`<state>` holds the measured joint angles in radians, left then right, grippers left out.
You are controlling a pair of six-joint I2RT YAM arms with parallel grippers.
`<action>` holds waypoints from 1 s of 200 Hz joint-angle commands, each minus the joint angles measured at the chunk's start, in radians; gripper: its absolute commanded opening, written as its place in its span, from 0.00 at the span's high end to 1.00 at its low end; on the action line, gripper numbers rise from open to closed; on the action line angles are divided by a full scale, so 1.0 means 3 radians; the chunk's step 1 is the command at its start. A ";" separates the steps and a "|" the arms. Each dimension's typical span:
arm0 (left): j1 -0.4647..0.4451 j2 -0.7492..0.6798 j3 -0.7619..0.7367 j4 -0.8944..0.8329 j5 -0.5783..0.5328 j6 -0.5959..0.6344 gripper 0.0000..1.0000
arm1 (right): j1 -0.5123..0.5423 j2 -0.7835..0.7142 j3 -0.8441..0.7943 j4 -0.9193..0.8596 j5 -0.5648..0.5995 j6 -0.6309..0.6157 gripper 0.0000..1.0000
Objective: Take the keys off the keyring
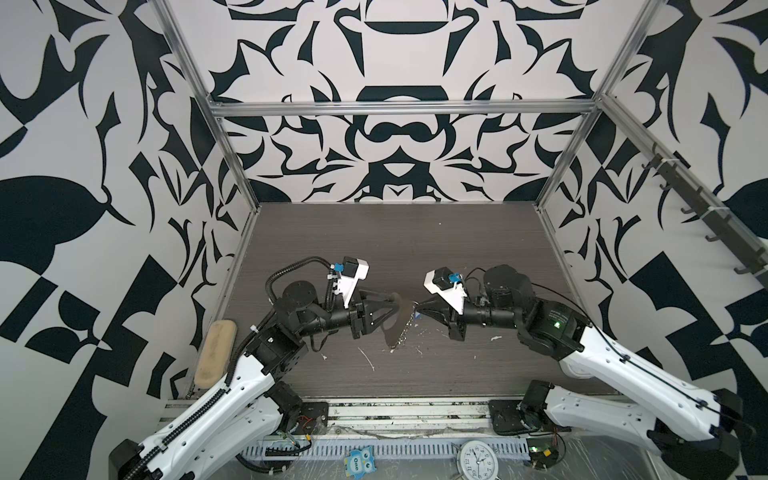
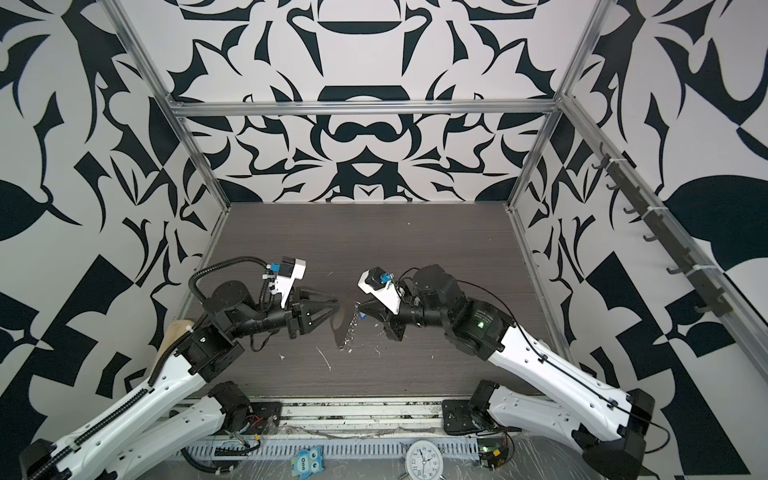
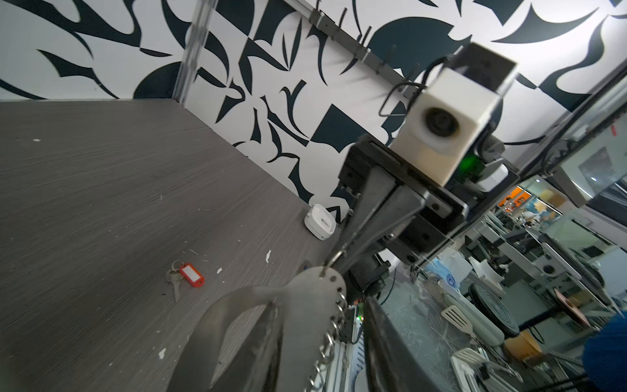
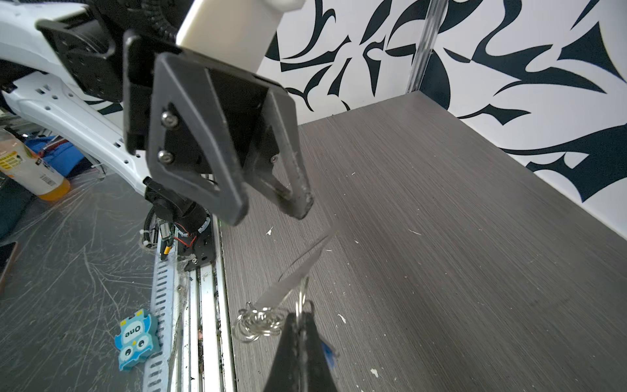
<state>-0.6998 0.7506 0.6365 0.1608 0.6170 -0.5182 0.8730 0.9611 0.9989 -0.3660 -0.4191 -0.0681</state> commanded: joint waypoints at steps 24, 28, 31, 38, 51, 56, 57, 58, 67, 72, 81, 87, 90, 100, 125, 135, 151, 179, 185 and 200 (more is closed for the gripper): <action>-0.0001 0.0064 0.0226 -0.0105 0.0214 0.0235 0.67 | -0.0033 0.0130 0.0322 -0.0126 -0.0441 0.0091 1.00; -0.0004 0.0069 0.0244 -0.0131 0.0214 0.0260 0.67 | -0.0031 0.0147 0.0341 -0.0157 -0.0448 0.0098 1.00; -0.0004 0.0077 0.0253 -0.0147 0.0217 0.0275 0.67 | -0.0031 0.0160 0.0356 -0.0177 -0.0449 0.0103 1.00; -0.0012 0.0094 0.0285 -0.0183 0.0215 0.0313 0.68 | -0.0034 0.0196 0.0388 -0.0220 -0.0478 0.0114 1.00; -0.0031 0.0132 0.0347 -0.0295 0.0181 0.0414 0.70 | -0.0033 0.0244 0.0428 -0.0289 -0.0519 0.0124 1.00; -0.0043 0.0152 0.0373 -0.0347 0.0161 0.0460 0.71 | -0.0032 0.0257 0.0437 -0.0298 -0.0530 0.0133 1.00; -0.0047 0.0155 0.0378 -0.0357 0.0159 0.0467 0.71 | -0.0031 0.0260 0.0438 -0.0303 -0.0530 0.0134 1.00; -0.0048 0.0158 0.0386 -0.0367 0.0156 0.0476 0.71 | -0.0031 0.0264 0.0438 -0.0306 -0.0536 0.0134 1.00; -0.0080 0.0198 0.0429 -0.0436 0.0140 0.0545 0.74 | -0.0033 0.0279 0.0448 -0.0312 -0.0558 0.0150 1.00; -0.0104 0.0219 0.0449 -0.0471 0.0116 0.0579 0.75 | -0.0031 0.0283 0.0449 -0.0306 -0.0564 0.0159 1.00; -0.0151 0.0251 0.0480 -0.0530 0.0055 0.0641 0.75 | -0.0031 0.0292 0.0457 -0.0309 -0.0567 0.0173 1.00; -0.0189 0.0274 0.0494 -0.0558 0.0009 0.0679 0.75 | -0.0034 0.0298 0.0463 -0.0303 -0.0571 0.0178 1.00; -0.0206 0.0282 0.0500 -0.0573 -0.0013 0.0692 0.75 | -0.0036 0.0301 0.0464 -0.0299 -0.0572 0.0184 1.00; -0.0255 0.0304 0.0519 -0.0608 -0.0082 0.0741 0.76 | -0.0031 0.0309 0.0465 -0.0298 -0.0572 0.0190 1.00; -0.0330 0.0321 0.0547 -0.0656 -0.0128 0.0828 0.80 | -0.0032 0.0319 0.0449 -0.0269 -0.0577 0.0206 1.00; -0.0351 0.0321 0.0548 -0.0674 -0.0135 0.0858 0.81 | -0.0031 0.0319 0.0441 -0.0261 -0.0572 0.0211 1.00; -0.0377 0.0306 0.0538 -0.0693 -0.0133 0.0899 0.80 | -0.0034 0.0319 0.0436 -0.0255 -0.0567 0.0212 1.00; -0.0393 0.0312 0.0544 -0.0734 -0.0134 0.0945 0.80 | -0.0033 0.0315 0.0429 -0.0240 -0.0572 0.0222 1.00; -0.0396 0.0321 0.0547 -0.0749 -0.0149 0.0953 0.80 | -0.0034 0.0314 0.0429 -0.0237 -0.0567 0.0227 1.00; -0.0403 0.0325 0.0548 -0.0769 -0.0156 0.0964 0.77 | -0.0031 0.0309 0.0429 -0.0235 -0.0567 0.0227 1.00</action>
<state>-0.8131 0.8494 0.7712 -0.0364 0.5724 -0.2584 0.8654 1.0618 1.0855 -0.4828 -0.5694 -0.0097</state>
